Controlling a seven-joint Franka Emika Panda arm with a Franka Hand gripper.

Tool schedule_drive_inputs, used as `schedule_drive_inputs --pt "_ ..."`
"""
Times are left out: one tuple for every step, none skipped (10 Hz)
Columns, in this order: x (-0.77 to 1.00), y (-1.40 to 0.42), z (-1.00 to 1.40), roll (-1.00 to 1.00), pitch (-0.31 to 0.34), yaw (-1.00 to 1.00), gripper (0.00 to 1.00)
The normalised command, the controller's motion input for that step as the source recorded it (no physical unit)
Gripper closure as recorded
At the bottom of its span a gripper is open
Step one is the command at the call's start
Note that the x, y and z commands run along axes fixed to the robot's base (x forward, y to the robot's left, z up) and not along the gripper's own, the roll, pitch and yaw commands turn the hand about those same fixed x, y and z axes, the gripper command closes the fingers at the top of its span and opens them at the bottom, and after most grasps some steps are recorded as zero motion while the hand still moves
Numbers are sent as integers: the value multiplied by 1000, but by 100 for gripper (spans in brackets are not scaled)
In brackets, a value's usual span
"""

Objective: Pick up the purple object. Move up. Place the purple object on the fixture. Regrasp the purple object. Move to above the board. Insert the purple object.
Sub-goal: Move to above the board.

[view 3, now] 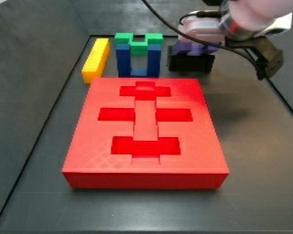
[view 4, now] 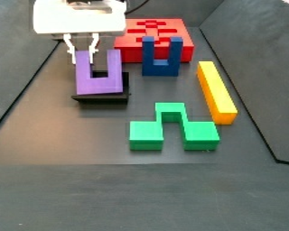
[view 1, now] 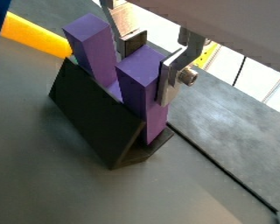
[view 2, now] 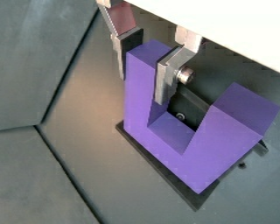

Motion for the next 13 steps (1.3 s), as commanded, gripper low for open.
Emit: schedule_drive_inputs --pt "0 0 1400 0 0 0 100" --pt "-11 -1 1400 24 16 -16 100" --pt "-43 1 1400 -15 -1 -16 100" --pt "-38 14 1400 1 -1 -5 100" --pt "-22 0 1400 3 33 -9 100" --pt "-20 -5 1400 4 43 -6 100" --pt "2 2 1400 -15 55 -4 100" --pt "8 -8 768 -7 66 2 100" --pt "36 -3 265 2 84 9 100" --pt "-1257 -1400 278 -1000 33 -104 100" --pt "-1280 -1400 270 -1000 18 -101 100" --pt "-1386 -1400 273 -1000 -17 -89 100" --pt "-1400 -1357 241 -1000 -29 -82 100"
